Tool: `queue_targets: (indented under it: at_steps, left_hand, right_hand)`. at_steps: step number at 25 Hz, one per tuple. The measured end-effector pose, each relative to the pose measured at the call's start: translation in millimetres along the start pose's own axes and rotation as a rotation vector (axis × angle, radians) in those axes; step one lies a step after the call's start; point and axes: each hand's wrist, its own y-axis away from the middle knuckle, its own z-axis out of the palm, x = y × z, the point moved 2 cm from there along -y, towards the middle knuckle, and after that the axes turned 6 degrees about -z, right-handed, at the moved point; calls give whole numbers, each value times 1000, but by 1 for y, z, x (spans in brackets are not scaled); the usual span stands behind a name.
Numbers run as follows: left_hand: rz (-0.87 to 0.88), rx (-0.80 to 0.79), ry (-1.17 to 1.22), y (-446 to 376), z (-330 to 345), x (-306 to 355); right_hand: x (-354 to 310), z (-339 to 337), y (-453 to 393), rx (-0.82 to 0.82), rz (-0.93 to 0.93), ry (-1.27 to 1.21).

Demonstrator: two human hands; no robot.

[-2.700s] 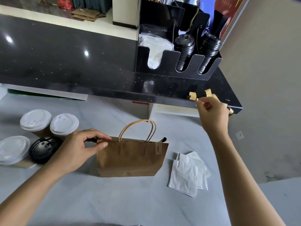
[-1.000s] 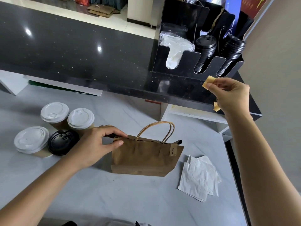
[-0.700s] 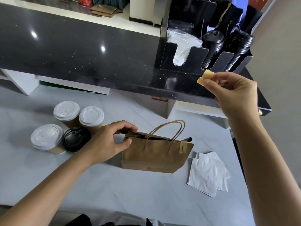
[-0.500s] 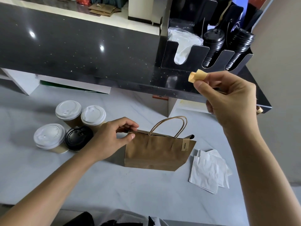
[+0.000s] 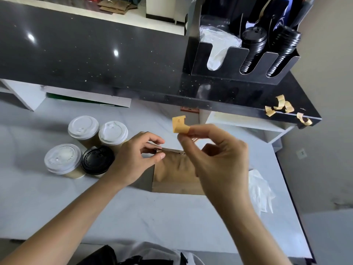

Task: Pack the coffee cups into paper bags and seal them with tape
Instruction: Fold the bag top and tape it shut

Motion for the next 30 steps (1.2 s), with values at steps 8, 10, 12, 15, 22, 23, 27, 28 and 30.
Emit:
queue_targets:
  at_steps: [8, 10, 12, 15, 22, 23, 27, 28, 30]
  left_hand:
    - [-39, 12, 63, -1, 0, -6]
    - [-30, 8, 86, -1, -1, -9]
    - [-31, -1, 110, -1, -2, -11]
    - [-8, -8, 85, -1, -2, -11]
    - [109, -76, 25, -2, -3, -7]
    - [124, -83, 19, -2, -3, -7]
    - [158, -100, -22, -4, -4, -11]
    - [158, -106, -37, -4, -4, -12]
    - [162, -116, -69, -5, -5, -11]
  right_hand:
    - [51, 47, 39, 110, 77, 107]
    - [61, 54, 42, 94, 91, 135]
    - [67, 58, 43, 75, 85, 170]
    - [73, 61, 41, 64, 73, 211]
    - [81, 65, 37, 84, 25, 226]
    - [81, 65, 37, 83, 23, 233]
    - [84, 65, 39, 66, 17, 247]
    - [85, 64, 39, 60, 15, 246]
    - [86, 63, 38, 48, 12, 241]
